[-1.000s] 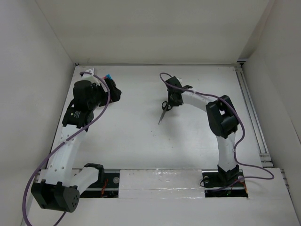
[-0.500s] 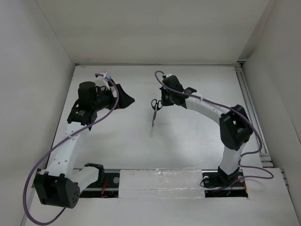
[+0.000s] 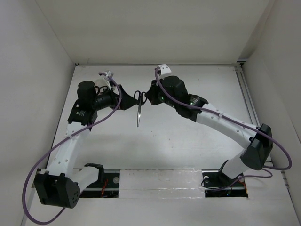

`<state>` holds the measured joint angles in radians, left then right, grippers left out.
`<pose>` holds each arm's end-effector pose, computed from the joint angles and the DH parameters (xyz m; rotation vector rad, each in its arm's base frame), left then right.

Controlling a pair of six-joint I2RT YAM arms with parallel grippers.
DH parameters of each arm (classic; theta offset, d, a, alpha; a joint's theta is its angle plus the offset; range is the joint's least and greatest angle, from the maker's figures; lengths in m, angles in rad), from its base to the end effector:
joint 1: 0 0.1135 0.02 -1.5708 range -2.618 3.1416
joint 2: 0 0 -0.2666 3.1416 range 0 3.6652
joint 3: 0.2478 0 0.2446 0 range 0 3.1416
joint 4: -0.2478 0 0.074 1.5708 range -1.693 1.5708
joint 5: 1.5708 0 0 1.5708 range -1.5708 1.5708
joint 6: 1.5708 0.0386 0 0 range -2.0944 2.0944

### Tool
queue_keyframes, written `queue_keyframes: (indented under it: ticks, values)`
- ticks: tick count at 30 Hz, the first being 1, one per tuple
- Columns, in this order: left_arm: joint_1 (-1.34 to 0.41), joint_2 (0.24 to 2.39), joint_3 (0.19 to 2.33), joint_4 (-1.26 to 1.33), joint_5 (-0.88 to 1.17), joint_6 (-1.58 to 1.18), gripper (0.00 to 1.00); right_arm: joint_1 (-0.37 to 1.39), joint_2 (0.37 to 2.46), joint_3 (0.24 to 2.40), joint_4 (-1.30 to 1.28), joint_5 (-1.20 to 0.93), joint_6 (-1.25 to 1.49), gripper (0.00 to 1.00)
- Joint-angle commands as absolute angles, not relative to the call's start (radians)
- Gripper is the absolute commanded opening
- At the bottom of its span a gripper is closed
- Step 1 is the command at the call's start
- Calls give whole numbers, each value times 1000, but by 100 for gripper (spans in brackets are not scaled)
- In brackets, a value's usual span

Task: Sort the stationery into containers
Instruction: Pick up the scissors from the center of the board, then place the scissors in the storage box.

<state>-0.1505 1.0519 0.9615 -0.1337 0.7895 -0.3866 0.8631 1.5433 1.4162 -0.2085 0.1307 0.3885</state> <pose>0.2213 -0.0613 0.3609 0.3745 1.8210 -1.0821 0.2388 0.2714 0.3725 -0.3737 1.9342 0.7143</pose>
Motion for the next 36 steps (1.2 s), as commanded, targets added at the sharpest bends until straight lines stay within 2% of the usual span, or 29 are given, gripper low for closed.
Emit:
queue_keyframes:
  ticks: [1, 8, 11, 13, 16, 17, 18, 19, 21, 23, 24, 25, 26, 28, 32, 33, 36]
  values:
    - [-152, 1051, 951, -49, 891, -414, 98, 881, 1514, 1411, -115, 120, 397, 0]
    - [-152, 1069, 942, -29, 939, -436, 94, 934, 1538, 1477, -104, 110, 388, 0]
    - [-140, 1069, 942, -20, 939, -436, 83, 943, 1549, 1486, -95, 110, 388, 0]
    - [-140, 1078, 942, -20, 939, -436, 81, 953, 1549, 1496, -95, 110, 388, 0]
    - [-140, 1078, 942, -20, 939, -436, 63, 953, 1549, 1505, -95, 98, 388, 0]
    - [-140, 1078, 942, -20, 939, -436, 54, 962, 1549, 1505, -95, 83, 388, 0]
    - [-140, 1089, 942, -20, 939, -436, 41, 962, 1558, 1514, -95, 83, 379, 0]
    - [-130, 1089, 942, -29, 939, -436, 19, 962, 1559, 1514, -95, 83, 379, 0]
    - [-130, 1089, 951, -29, 930, -436, 2, 962, 1559, 1514, -95, 83, 379, 0]
    - [-130, 1098, 951, -29, 914, -436, 0, 962, 1549, 1514, -84, 83, 370, 2]
    - [-130, 1098, 951, -38, 902, -436, 0, 962, 1549, 1514, -84, 92, 370, 15]
    - [-130, 1098, 960, -38, 885, -436, 0, 962, 1524, 1493, -84, 107, 370, 38]
    - [-130, 1098, 960, -50, 852, -436, 0, 962, 1505, 1479, -84, 129, 370, 73]
    - [-130, 1098, 997, -80, 717, -425, 0, 962, 1464, 1441, -84, 231, 370, 98]
    - [-130, 1134, 1095, -89, 389, -474, 0, 962, 1344, 1306, -84, 324, 360, 100]
    - [-130, 1155, 1127, -71, 253, -489, 0, 962, 1329, 1286, -84, 334, 360, 100]
    - [-130, 1195, 1150, 78, 26, -477, 0, 953, 1281, 1221, -84, 334, 351, 100]
